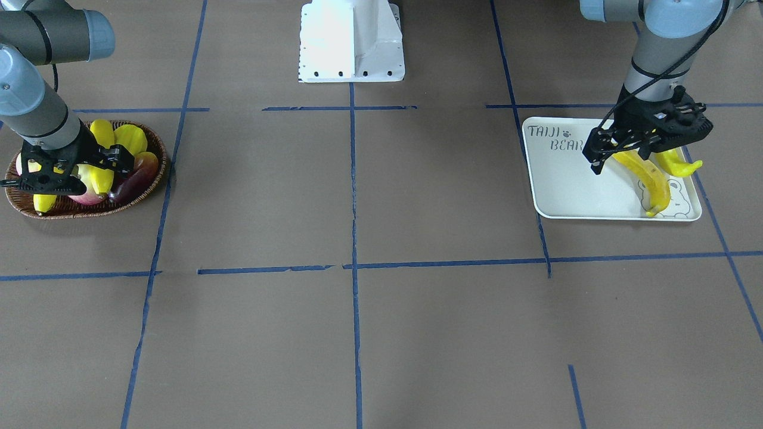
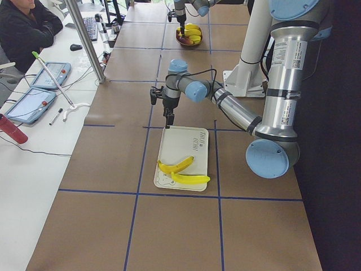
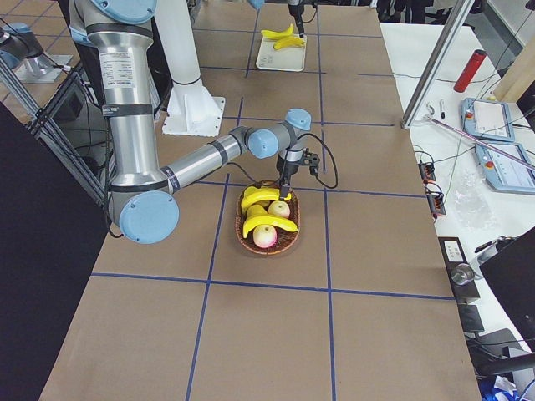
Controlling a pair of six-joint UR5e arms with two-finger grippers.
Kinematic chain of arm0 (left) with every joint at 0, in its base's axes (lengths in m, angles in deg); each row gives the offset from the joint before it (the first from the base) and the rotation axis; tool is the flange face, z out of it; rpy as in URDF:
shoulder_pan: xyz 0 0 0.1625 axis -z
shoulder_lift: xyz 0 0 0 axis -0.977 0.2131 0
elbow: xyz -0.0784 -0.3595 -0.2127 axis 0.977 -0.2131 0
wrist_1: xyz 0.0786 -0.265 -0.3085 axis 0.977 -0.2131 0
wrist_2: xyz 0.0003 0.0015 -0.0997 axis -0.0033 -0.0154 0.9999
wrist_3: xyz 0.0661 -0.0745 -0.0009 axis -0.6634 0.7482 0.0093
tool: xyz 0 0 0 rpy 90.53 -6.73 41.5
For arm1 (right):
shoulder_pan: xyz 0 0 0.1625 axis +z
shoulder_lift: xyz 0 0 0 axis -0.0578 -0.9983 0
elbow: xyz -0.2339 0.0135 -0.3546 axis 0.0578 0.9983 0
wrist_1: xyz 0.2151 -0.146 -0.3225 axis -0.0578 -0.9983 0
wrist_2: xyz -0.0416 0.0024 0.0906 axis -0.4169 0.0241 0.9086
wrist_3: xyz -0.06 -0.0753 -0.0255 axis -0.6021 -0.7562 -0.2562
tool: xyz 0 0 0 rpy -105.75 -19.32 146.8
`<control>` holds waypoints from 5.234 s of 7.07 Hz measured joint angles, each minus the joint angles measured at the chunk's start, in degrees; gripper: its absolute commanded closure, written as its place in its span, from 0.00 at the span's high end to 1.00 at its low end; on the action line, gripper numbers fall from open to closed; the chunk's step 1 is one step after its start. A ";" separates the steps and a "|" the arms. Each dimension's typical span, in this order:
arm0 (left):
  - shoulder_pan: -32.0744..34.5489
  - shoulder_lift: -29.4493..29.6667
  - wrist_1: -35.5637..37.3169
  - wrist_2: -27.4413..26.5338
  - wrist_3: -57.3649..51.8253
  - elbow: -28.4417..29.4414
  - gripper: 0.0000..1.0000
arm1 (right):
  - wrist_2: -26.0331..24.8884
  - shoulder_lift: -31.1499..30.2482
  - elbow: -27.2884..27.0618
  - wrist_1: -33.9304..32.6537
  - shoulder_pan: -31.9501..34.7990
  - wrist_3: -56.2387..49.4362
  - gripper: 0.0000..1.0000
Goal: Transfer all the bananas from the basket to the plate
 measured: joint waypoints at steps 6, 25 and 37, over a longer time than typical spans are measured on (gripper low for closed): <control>0.00 0.17 0.09 0.44 0.57 -0.84 1.00 | 0.76 0.55 -11.08 -16.25 1.23 -0.84 0.00; -12.56 22.17 -17.40 6.14 41.81 0.77 1.00 | -29.84 26.98 -7.15 26.94 -8.98 40.58 0.00; -10.72 28.60 -27.14 -2.75 100.14 7.38 1.00 | -50.00 31.08 -8.64 27.32 -19.18 46.15 0.00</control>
